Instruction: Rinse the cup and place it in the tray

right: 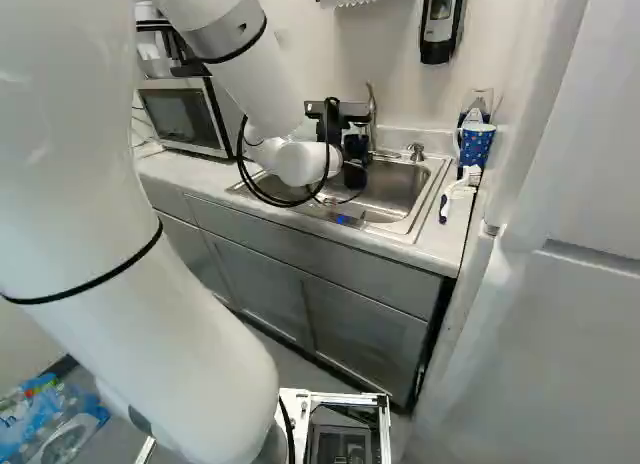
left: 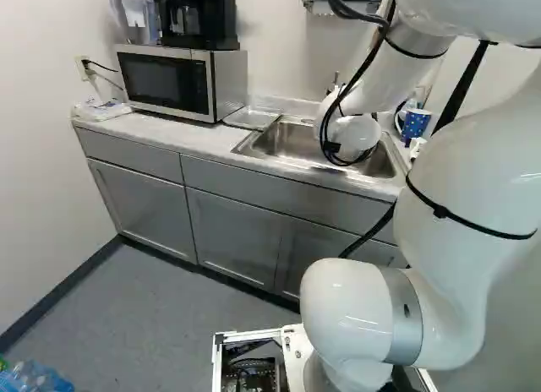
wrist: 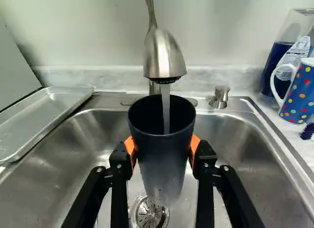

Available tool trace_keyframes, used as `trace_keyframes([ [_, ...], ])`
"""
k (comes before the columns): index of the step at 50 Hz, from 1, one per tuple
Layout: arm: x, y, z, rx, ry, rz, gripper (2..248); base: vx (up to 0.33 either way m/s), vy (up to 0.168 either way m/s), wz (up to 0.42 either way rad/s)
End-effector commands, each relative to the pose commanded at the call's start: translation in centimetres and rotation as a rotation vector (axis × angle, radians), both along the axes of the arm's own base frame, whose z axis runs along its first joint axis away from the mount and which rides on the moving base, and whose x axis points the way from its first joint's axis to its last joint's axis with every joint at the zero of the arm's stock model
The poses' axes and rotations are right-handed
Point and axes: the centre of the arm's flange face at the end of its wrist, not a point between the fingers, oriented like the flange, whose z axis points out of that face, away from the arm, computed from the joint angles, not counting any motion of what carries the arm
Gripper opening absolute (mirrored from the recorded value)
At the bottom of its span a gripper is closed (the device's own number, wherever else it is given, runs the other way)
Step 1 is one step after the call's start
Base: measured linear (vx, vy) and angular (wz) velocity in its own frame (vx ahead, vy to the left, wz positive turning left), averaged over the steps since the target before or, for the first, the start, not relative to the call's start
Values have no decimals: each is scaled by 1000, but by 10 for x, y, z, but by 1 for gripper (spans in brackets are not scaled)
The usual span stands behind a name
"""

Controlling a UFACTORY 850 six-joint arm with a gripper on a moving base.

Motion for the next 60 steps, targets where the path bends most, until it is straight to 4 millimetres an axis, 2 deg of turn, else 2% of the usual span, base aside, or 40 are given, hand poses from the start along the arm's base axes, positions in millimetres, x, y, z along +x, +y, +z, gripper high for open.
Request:
trace_keyframes([
  [60,0,0,0,0,0,0,124,0,0,0],
])
